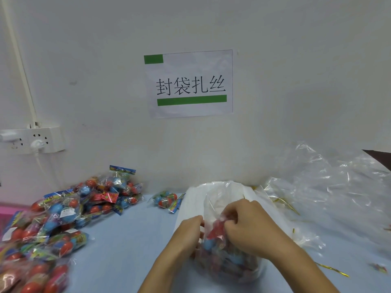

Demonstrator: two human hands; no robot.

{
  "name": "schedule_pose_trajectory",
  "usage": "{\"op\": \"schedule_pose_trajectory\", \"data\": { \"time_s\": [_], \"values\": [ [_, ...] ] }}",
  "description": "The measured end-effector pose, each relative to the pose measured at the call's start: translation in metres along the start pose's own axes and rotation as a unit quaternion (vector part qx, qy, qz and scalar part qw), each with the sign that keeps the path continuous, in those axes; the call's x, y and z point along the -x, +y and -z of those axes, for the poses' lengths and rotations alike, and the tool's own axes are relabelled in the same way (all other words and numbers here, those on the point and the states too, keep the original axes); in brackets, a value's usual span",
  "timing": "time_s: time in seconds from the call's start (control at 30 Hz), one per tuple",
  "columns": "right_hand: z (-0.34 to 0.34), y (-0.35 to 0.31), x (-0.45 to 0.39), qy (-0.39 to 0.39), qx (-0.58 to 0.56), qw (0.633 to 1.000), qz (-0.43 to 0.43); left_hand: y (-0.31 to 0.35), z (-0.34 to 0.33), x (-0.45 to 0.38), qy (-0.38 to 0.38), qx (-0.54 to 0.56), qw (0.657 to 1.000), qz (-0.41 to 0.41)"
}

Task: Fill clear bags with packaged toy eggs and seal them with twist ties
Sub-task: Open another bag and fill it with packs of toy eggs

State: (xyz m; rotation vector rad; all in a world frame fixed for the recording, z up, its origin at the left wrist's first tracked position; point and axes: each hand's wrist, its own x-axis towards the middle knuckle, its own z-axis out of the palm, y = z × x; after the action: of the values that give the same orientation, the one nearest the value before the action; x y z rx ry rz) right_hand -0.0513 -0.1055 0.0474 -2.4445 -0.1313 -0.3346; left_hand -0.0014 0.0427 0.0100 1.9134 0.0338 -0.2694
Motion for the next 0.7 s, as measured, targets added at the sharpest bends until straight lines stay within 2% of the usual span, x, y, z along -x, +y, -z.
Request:
{"op": "schedule_pose_trajectory", "data": {
  "time_s": [0.13, 0.23, 0.33, 0.5, 0.7],
  "values": [
    [0.009, -0.001, -0.004, -0.007, -0.151, 0.987, -0.044, -0.001, 0.001, 0.003, -0.011, 0.020, 1.000, 0.019],
    [0.013, -0.002, -0.005, -0.019, -0.238, 0.969, -0.066, -0.004, 0.000, 0.002, -0.052, 0.087, 0.994, 0.032],
    [0.013, -0.003, -0.004, -0.041, -0.237, 0.969, -0.063, -0.002, -0.002, 0.004, -0.059, 0.135, 0.989, 0.014],
    [0.009, -0.006, -0.002, -0.066, -0.159, 0.985, -0.009, -0.004, -0.008, 0.002, -0.078, 0.158, 0.984, -0.033],
    [0.007, -0.004, -0.002, -0.072, -0.161, 0.984, -0.004, -0.008, -0.014, -0.004, -0.054, 0.062, 0.994, -0.066]
  ]
}}
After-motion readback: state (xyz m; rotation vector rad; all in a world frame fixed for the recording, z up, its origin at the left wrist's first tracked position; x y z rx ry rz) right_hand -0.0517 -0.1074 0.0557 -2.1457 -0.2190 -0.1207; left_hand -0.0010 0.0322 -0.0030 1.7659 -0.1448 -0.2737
